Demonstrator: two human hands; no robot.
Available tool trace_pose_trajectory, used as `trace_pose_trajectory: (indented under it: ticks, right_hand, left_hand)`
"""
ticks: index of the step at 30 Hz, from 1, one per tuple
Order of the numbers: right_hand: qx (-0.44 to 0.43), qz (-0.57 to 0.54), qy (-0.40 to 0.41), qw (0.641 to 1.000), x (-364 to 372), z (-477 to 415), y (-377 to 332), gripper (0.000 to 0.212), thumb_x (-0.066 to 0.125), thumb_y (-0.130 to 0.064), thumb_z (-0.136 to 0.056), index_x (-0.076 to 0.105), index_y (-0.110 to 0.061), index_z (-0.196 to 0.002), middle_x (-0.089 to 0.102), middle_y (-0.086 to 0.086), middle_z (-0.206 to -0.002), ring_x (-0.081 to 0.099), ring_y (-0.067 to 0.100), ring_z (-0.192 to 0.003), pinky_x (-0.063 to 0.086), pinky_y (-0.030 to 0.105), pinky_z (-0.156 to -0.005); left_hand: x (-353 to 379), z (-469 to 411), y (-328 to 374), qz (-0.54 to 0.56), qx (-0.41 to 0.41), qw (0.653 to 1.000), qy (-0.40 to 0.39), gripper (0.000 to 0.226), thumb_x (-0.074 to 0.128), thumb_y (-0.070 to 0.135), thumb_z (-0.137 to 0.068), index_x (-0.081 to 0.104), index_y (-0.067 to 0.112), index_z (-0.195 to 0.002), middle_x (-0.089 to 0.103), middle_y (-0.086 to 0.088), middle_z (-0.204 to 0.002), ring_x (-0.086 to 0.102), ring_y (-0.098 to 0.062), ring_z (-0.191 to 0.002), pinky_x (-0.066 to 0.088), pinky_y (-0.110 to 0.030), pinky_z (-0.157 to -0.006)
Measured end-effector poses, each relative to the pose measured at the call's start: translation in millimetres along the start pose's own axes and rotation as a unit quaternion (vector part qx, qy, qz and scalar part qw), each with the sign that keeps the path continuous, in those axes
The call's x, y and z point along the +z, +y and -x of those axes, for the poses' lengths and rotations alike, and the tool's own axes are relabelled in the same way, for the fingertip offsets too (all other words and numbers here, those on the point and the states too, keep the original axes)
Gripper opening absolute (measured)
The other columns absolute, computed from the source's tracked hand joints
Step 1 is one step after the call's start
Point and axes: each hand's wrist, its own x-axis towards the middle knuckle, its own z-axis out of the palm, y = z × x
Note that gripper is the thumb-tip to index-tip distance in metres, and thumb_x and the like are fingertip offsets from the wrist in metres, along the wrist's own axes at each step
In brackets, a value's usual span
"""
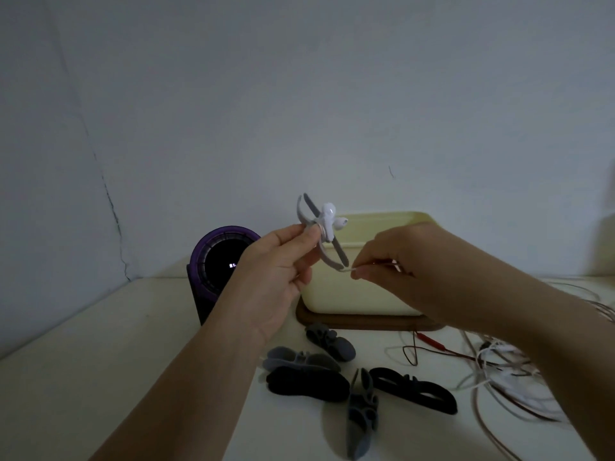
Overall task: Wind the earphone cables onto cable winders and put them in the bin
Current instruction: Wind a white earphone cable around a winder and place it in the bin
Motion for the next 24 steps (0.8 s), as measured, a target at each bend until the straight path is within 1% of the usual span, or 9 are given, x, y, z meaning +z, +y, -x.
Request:
trace_pose_trajectory:
  ticks: [4, 7, 10, 13, 15, 17, 19, 22, 24]
  right_hand:
    - [-0.021, 0.016, 0.005, 1.0, -4.6, 0.1, 0.7, 0.024, 0.048, -0.036, -0.093, 0.07, -0.029, -0.099, 0.058, -0.015, -0.075, 0.051, -0.002, -0.069, 0.038, 0.014, -0.063]
    - [-0.033, 0.019, 0.024, 0.999, -6.0, -0.3, 1.2, 0.024, 0.048, -0.034, -0.094, 0.07, -0.029, -0.1, 0.052, -0.021, -0.071, 0.047, -0.006, -0.068, 0.036, 0.011, -0.063]
    - [-0.059, 0.026, 0.028, 0.998, -2.9, -2.1, -0.6, 0.024, 0.05, -0.033, -0.093, 0.072, -0.024, -0.095, 0.054, -0.013, -0.067, 0.048, 0.0, -0.063, 0.035, 0.015, -0.058]
    - [-0.068, 0.02, 0.046, 0.996, -3.8, -3.3, -2.6, 0.025, 0.049, -0.038, -0.09, 0.073, -0.027, -0.09, 0.053, -0.018, -0.065, 0.049, 0.0, -0.061, 0.037, 0.015, -0.058]
    - [-0.046, 0.005, 0.07, 0.997, -12.5, -2.2, -0.6, 0.027, 0.046, -0.044, -0.082, 0.07, -0.031, -0.083, 0.055, -0.021, -0.068, 0.053, -0.003, -0.065, 0.043, 0.017, -0.062]
    - [-0.029, -0.021, 0.105, 0.994, -23.0, 0.1, 4.5, 0.013, 0.052, -0.044, -0.076, 0.063, -0.037, -0.073, 0.056, -0.021, -0.065, 0.054, -0.007, -0.068, 0.043, 0.013, -0.061]
    - [-0.024, -0.038, 0.145, 0.988, -30.2, 2.5, 11.1, 0.006, 0.06, -0.043, -0.072, 0.058, -0.038, -0.068, 0.055, -0.018, -0.056, 0.052, -0.01, -0.064, 0.039, 0.006, -0.058]
    - [-0.015, -0.092, 0.166, 0.982, -30.6, 3.1, 19.1, 0.014, 0.065, -0.047, -0.07, 0.062, -0.033, -0.068, 0.058, -0.023, -0.059, 0.048, 0.001, -0.05, 0.036, 0.007, -0.049]
    - [-0.001, -0.173, 0.168, 0.97, -28.0, 1.6, 25.6, 0.026, 0.063, -0.053, -0.064, 0.066, -0.027, -0.067, 0.06, -0.011, -0.057, 0.044, 0.008, -0.046, 0.034, 0.011, -0.048]
  left_hand:
    - [-1.1, -1.2, 1.7, 0.073, -0.059, 0.996, -0.001, 0.009, 0.063, 0.014, -0.084, 0.071, 0.016, -0.08, 0.069, 0.005, -0.073, 0.059, -0.003, -0.065, 0.039, -0.017, -0.064]
    - [-2.3, -1.4, -1.1, 0.092, -0.077, 0.993, -0.002, 0.007, 0.066, 0.015, -0.078, 0.072, 0.015, -0.082, 0.069, 0.004, -0.075, 0.058, -0.003, -0.064, 0.04, -0.017, -0.064]
    - [0.0, -0.8, -8.2, -0.026, -0.01, 1.0, -0.001, 0.007, 0.068, 0.02, -0.08, 0.071, 0.018, -0.085, 0.072, 0.007, -0.077, 0.062, -0.001, -0.067, 0.043, -0.021, -0.067]
    - [0.4, -0.1, -13.4, -0.194, 0.07, 0.979, -0.003, 0.036, 0.075, 0.043, -0.064, 0.067, 0.024, -0.094, 0.073, 0.01, -0.086, 0.067, -0.004, -0.079, 0.045, -0.028, -0.074]
    - [1.0, 1.0, -15.5, -0.265, 0.09, 0.96, -0.03, 0.028, 0.076, 0.04, -0.071, 0.066, 0.028, -0.094, 0.072, 0.013, -0.088, 0.066, -0.004, -0.083, 0.047, -0.028, -0.078]
    - [2.4, 3.5, -16.2, -0.279, 0.093, 0.953, -0.071, 0.019, 0.074, 0.032, -0.077, 0.065, 0.029, -0.094, 0.07, 0.018, -0.084, 0.065, 0.001, -0.078, 0.047, -0.022, -0.076]
    - [4.3, 5.8, -15.4, -0.274, 0.091, 0.95, -0.116, 0.024, 0.073, 0.033, -0.074, 0.066, 0.026, -0.095, 0.069, 0.017, -0.083, 0.064, 0.001, -0.075, 0.047, -0.017, -0.072]
    - [7.1, 9.0, -13.2, -0.263, 0.097, 0.943, -0.179, 0.035, 0.071, 0.035, -0.066, 0.067, 0.021, -0.097, 0.071, 0.006, -0.093, 0.067, -0.006, -0.084, 0.053, -0.02, -0.079]
    - [8.1, 10.5, -10.7, -0.239, 0.102, 0.944, -0.204, 0.032, 0.072, 0.031, -0.065, 0.067, 0.021, -0.094, 0.071, 0.004, -0.092, 0.068, -0.008, -0.085, 0.052, -0.019, -0.077]
